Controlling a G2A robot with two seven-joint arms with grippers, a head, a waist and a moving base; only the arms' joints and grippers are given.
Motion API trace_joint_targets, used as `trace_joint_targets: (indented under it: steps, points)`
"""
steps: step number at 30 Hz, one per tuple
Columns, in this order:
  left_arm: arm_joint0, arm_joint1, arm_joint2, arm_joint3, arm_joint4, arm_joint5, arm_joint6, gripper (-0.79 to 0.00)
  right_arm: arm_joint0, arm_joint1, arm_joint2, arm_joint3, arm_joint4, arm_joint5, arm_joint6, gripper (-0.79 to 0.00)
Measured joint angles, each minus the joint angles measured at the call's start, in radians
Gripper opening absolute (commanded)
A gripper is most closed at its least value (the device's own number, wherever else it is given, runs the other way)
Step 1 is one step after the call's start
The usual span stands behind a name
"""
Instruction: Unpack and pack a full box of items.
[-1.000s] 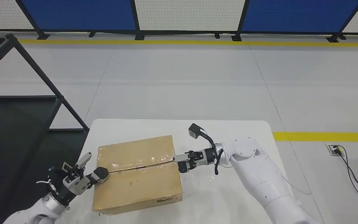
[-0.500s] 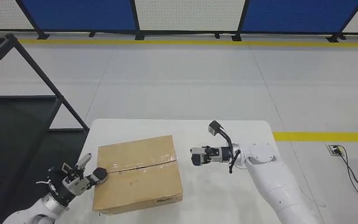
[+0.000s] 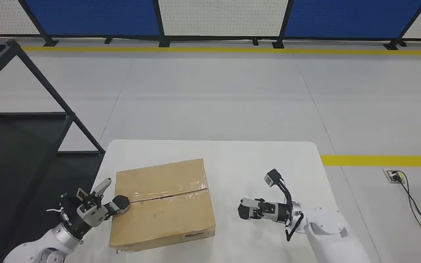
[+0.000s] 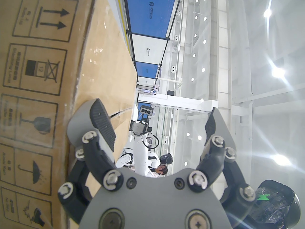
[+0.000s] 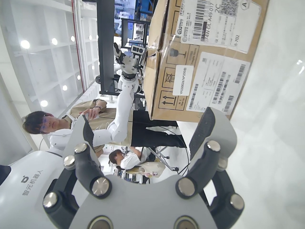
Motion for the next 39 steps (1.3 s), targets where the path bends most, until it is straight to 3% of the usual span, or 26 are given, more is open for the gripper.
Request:
trace_joint_targets:
  steps: [39]
  points:
    - [0.003,0.003,-0.013,-0.021,-0.018,0.015,-0.017,0.000,0.006,-0.001,-0.002,0.007,0.002,-0.007,0.017,0.000]
